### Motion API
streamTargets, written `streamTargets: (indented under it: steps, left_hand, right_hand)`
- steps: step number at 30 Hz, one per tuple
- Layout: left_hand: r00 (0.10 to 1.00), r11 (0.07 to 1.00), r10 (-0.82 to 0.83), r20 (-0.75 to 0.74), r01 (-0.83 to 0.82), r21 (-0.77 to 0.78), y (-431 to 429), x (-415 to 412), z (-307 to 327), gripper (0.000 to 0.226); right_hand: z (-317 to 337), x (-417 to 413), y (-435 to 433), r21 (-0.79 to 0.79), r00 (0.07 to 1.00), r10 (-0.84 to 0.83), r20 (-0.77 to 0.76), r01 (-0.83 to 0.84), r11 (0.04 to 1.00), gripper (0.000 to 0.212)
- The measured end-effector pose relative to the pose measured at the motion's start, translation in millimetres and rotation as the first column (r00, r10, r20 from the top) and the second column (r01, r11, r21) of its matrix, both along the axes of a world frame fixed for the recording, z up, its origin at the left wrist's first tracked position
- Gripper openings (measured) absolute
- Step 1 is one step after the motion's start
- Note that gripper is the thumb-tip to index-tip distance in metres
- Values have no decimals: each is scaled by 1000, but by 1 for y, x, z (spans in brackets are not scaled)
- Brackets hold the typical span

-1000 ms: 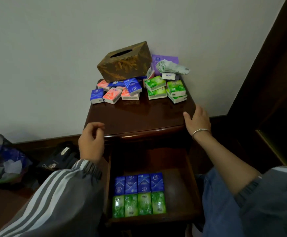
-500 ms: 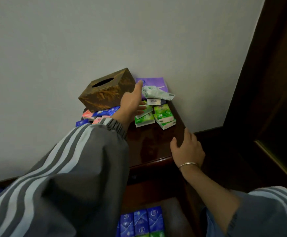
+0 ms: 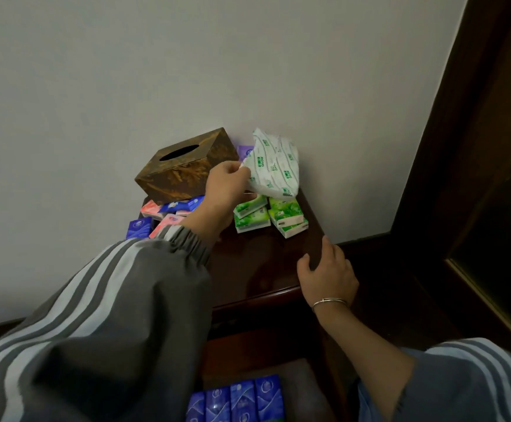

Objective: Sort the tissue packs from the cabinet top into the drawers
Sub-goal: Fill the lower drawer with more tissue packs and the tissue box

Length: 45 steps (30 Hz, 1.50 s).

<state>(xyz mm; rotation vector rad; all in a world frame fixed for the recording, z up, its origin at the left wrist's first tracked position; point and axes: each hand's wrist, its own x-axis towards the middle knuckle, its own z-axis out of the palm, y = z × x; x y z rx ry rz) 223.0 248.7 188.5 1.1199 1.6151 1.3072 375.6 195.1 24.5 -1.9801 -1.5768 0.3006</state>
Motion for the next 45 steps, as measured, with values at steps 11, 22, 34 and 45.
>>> streamTargets:
  steps: [11,22,34,45]
  left_hand:
    - [984,974,61,169,-21,-226,-163,-144,-54,16]
    - [740,894,102,-665,-361,-264,-180,-182,-75,35]
    - [409,981,-22,-912,185,59,-66,-62,-68,50]
    - [111,984,-123,-986,146,-107,13,-29,-99,65]
  right_hand:
    - [1,-2,1,2,1000,7,1,-7,1000,61]
    - [14,1,8,-17,935,122,332,-123,992,56]
    - [27,-21,54,136,947,302,112,-316,939,71]
    - [21,-19,58,227,929,369,21,-364,903,63]
